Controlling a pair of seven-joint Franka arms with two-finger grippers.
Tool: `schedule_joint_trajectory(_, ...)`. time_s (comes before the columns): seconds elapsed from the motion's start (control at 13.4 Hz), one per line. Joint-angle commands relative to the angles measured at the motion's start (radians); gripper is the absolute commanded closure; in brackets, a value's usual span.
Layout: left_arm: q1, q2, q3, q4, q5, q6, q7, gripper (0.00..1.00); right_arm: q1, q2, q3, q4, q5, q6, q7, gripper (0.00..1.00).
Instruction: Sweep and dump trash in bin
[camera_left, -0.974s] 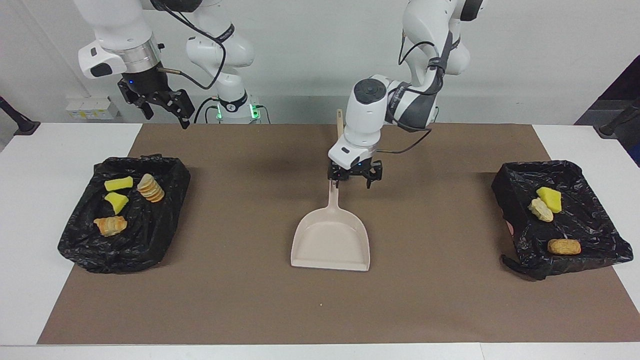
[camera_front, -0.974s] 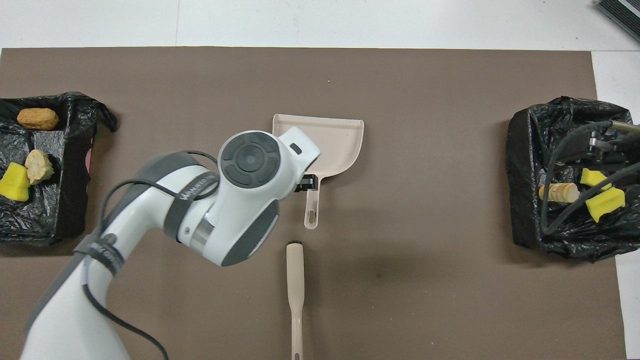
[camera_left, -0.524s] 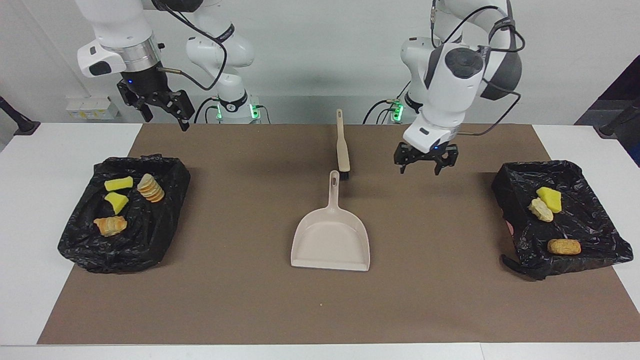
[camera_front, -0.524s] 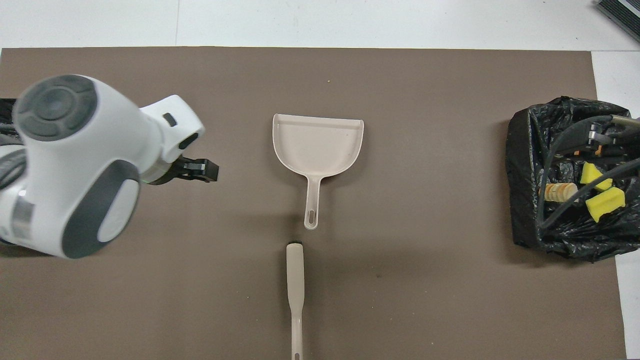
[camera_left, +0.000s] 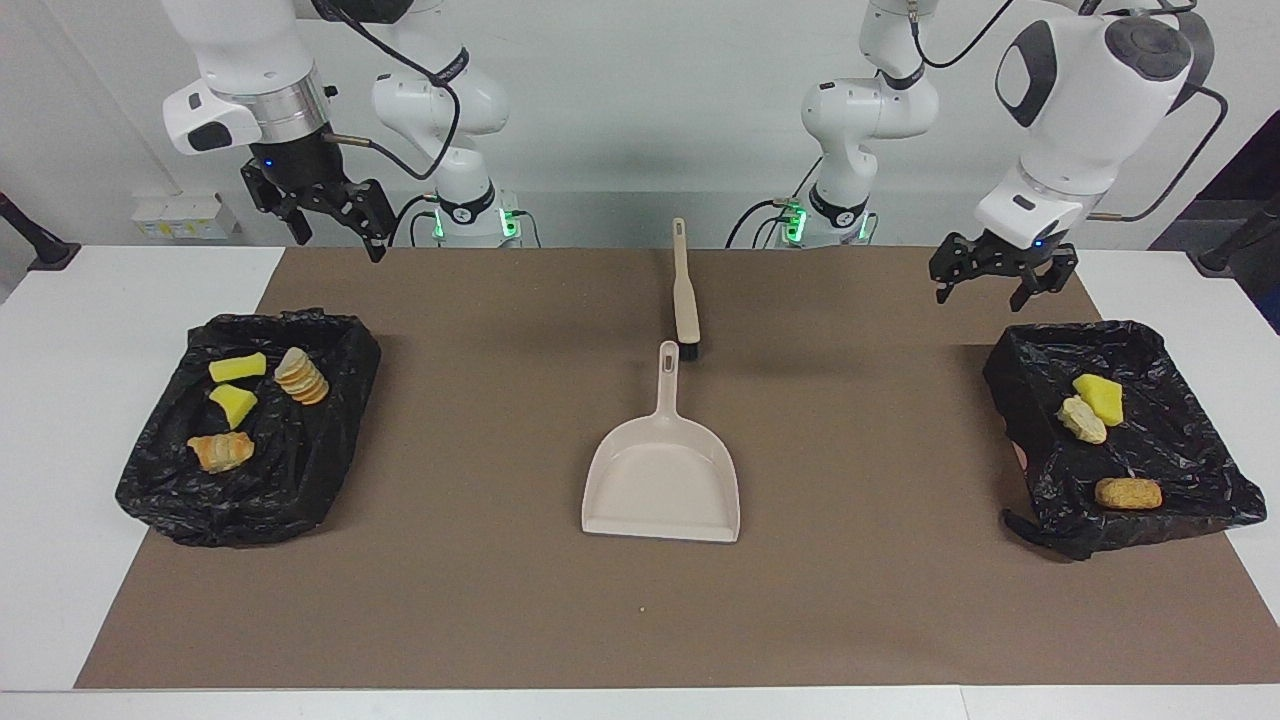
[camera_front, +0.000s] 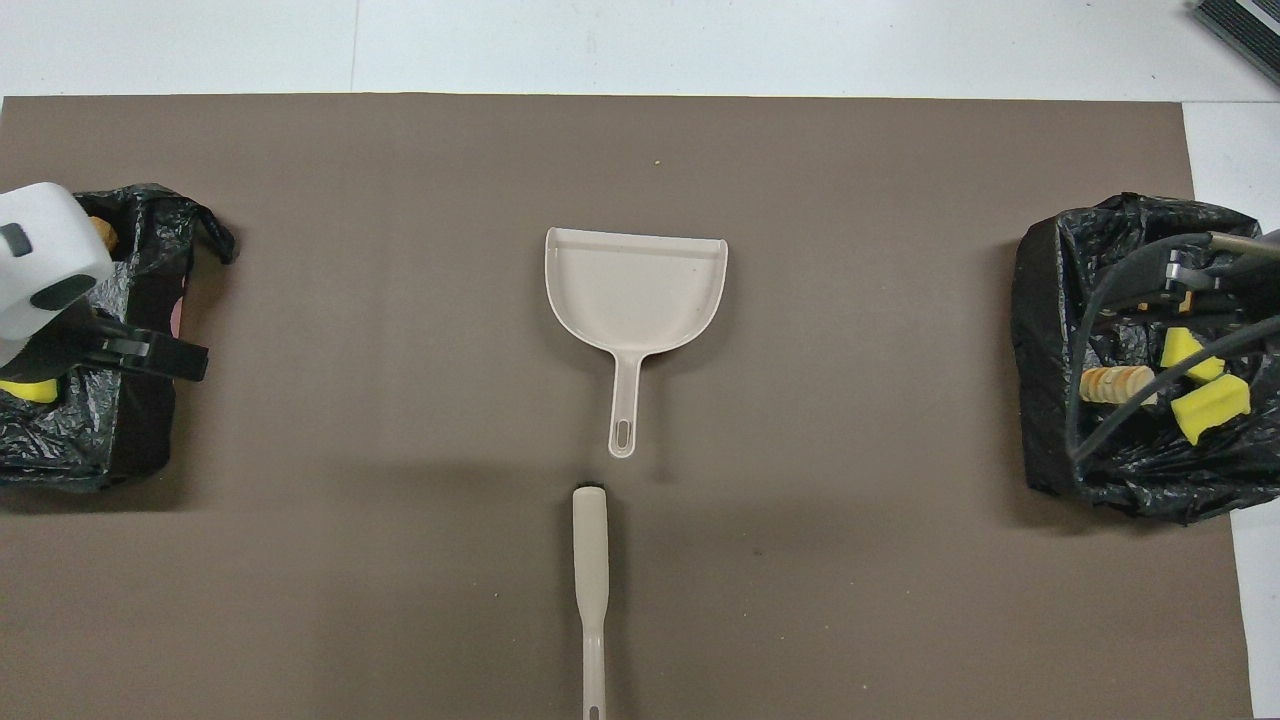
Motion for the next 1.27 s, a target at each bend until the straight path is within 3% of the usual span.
schedule_joint_trajectory(0.0,0.052,-0.051,-0.005,-0.003,-0.013,-0.059,0.071,0.0,-0.005,-0.014,0.0,-0.024,0.023,0.028,-0.004,0.0)
schedule_joint_trajectory(0.45,0.046,-0.042,-0.011,0.215,-0.013,-0.212,0.076,0.0,-0.005,-0.014,0.0,-0.025,0.022,0.028,-0.004,0.0)
schedule_joint_trajectory(0.97,0.046,-0.065,-0.046,0.189,-0.023,-0.219,0.004,0.0,-0.007,-0.011,0.0,-0.024,0.022,0.042,-0.004,0.0)
schedule_joint_trajectory(1.2,0.061,-0.063,-0.043,0.185,-0.1,-0.203,-0.005,0.0,-0.013,-0.011,0.0,-0.016,0.023,0.04,-0.004,0.0)
